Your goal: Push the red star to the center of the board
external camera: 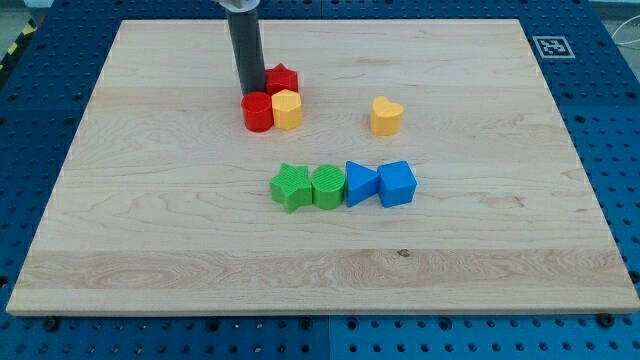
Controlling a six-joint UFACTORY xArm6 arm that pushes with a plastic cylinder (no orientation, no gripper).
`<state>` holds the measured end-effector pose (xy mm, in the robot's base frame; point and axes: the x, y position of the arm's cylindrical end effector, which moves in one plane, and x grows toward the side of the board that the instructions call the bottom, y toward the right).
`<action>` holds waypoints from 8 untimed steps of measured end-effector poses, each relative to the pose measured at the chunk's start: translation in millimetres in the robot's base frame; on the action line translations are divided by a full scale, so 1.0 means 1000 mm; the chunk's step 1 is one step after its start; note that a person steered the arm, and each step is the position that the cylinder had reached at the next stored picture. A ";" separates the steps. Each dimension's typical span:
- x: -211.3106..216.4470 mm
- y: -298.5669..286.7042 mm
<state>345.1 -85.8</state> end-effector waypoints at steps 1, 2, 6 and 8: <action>0.004 0.016; 0.005 0.036; -0.050 0.023; -0.082 0.037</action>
<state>263.6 -49.2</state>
